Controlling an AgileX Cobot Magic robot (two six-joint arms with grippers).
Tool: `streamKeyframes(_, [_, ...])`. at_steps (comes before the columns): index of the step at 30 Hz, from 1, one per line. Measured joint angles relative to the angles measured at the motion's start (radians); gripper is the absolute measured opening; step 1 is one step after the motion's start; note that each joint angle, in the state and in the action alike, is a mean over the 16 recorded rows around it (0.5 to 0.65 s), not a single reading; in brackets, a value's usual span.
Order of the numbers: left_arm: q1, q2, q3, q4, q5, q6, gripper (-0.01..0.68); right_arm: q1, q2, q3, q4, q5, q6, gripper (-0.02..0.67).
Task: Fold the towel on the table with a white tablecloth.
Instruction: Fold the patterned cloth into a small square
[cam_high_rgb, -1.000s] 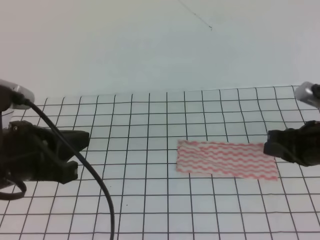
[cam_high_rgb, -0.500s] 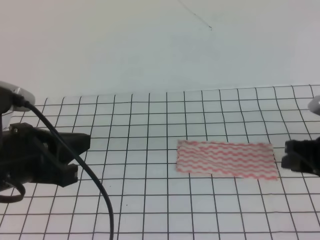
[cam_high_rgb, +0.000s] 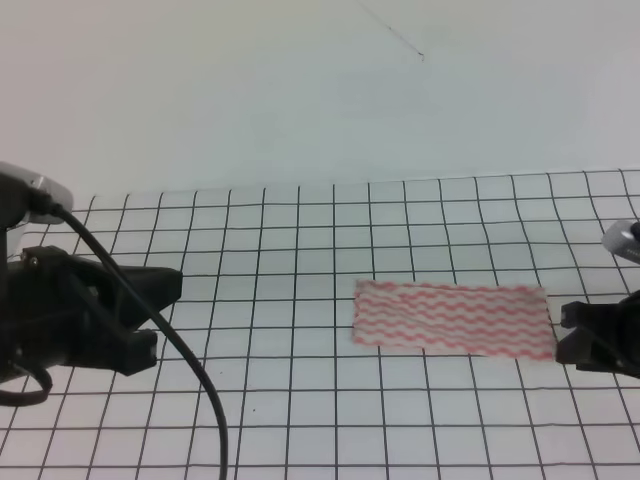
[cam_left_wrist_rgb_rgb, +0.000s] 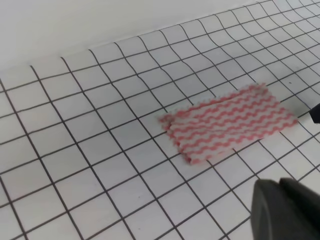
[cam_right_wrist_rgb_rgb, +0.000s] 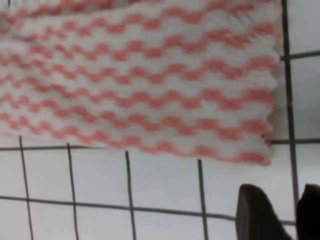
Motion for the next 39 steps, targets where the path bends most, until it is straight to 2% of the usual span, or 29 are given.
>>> streamKeyframes(13, [0.000,0.000,0.000,0.000,0.001,0.013,-0.001,0.000,0.066,-0.002,0.176,-0.036,-0.141,0.240])
streamKeyframes(21, [0.000,0.000,0.000,0.000,0.003,0.025,-0.001,0.001,0.091,-0.004,0.221,-0.041,-0.189,0.241])
streamKeyframes(39, [0.000,0.000,0.000,0.000,0.005,0.032,-0.001,0.002,0.106,-0.005,0.447,-0.034,-0.380,0.241])
